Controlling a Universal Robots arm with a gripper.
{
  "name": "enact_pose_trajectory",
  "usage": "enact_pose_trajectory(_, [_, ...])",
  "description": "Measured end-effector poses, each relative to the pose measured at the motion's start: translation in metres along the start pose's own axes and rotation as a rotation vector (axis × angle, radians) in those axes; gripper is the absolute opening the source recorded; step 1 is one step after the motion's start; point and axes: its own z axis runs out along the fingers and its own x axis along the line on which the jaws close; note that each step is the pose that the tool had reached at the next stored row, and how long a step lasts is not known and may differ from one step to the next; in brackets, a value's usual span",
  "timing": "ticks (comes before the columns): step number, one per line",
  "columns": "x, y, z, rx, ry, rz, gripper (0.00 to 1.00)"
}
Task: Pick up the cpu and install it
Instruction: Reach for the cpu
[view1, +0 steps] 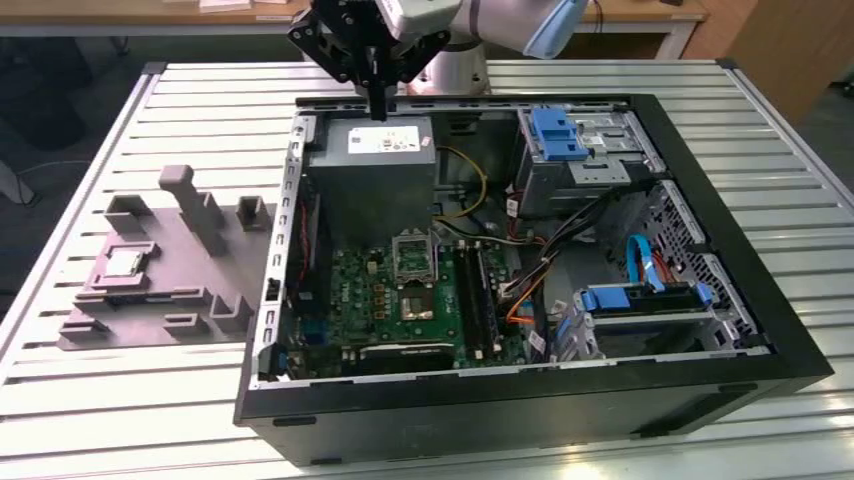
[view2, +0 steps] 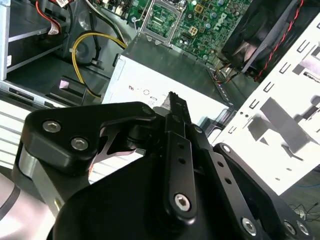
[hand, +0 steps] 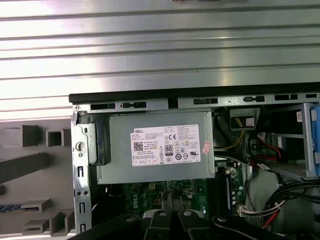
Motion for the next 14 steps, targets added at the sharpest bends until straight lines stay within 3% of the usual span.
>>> enact_pose_trajectory(14, [0.0051, -0.0004, -0.0001, 0.0000, 0.0000, 0.000, 0.11])
